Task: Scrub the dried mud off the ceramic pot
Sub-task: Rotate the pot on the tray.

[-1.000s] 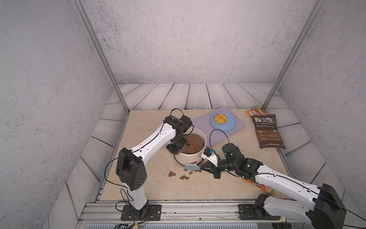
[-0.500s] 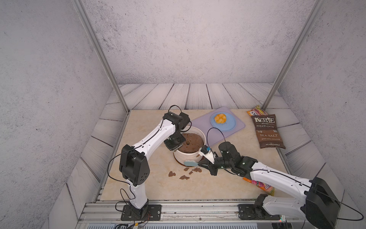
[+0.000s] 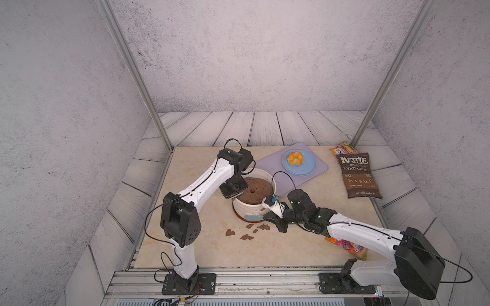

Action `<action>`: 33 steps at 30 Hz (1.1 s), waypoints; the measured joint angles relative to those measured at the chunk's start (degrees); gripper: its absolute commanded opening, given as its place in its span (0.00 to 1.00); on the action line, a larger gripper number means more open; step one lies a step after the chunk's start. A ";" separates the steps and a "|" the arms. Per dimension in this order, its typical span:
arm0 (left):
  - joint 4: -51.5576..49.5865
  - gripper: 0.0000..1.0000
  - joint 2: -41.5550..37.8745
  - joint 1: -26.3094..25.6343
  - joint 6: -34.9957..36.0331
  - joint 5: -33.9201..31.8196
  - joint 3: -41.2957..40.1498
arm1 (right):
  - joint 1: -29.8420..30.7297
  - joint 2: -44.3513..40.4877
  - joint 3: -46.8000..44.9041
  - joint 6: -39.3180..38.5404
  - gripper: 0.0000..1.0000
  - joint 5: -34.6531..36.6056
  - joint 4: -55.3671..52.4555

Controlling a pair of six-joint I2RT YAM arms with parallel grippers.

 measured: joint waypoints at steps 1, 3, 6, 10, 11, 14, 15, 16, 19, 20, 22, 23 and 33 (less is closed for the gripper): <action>0.07 0.05 0.02 0.00 0.39 -0.11 0.00 | 0.00 0.28 -0.09 -0.15 0.00 0.09 0.11; 0.22 0.05 0.04 0.02 0.98 -0.26 0.02 | 0.02 0.76 -0.39 -0.44 0.00 0.22 0.26; 0.35 0.04 0.07 0.02 1.66 -0.42 0.02 | 0.02 1.16 -1.05 -0.66 0.00 0.55 0.46; 0.55 0.04 0.09 0.07 2.38 -0.48 0.02 | 0.02 1.16 -2.27 -0.61 0.00 0.90 1.33; 0.57 0.04 0.09 0.11 2.51 -0.48 0.02 | 0.02 1.16 -2.54 -0.57 0.00 0.98 1.46; 0.66 0.04 0.11 0.13 2.89 -0.48 0.04 | 0.02 1.16 -2.95 -0.31 0.00 1.01 1.60; 0.68 0.04 0.13 0.13 3.02 -0.48 0.04 | 0.04 1.16 -3.06 -0.17 0.00 1.01 1.66; 0.68 0.04 0.13 0.17 3.15 -0.46 0.09 | 0.09 1.14 -3.26 0.02 0.00 0.92 1.77; 0.66 0.04 0.28 0.33 3.69 -0.35 0.28 | 0.66 0.74 -4.26 0.66 0.00 0.59 1.86; 0.61 0.04 0.37 0.35 3.89 -0.37 0.37 | 1.01 0.52 -4.63 0.92 0.00 0.46 1.57; 0.55 0.04 0.46 0.39 4.26 -0.37 0.48 | 1.97 -0.31 -5.35 1.55 0.00 0.44 0.55; 0.55 0.04 0.50 0.39 4.39 -0.37 0.52 | 2.54 -0.87 -5.64 1.90 0.00 0.42 0.02; 0.57 0.04 0.61 0.63 5.27 -0.22 0.63 | 5.35 -8.26 -5.81 3.72 0.00 0.04 -3.32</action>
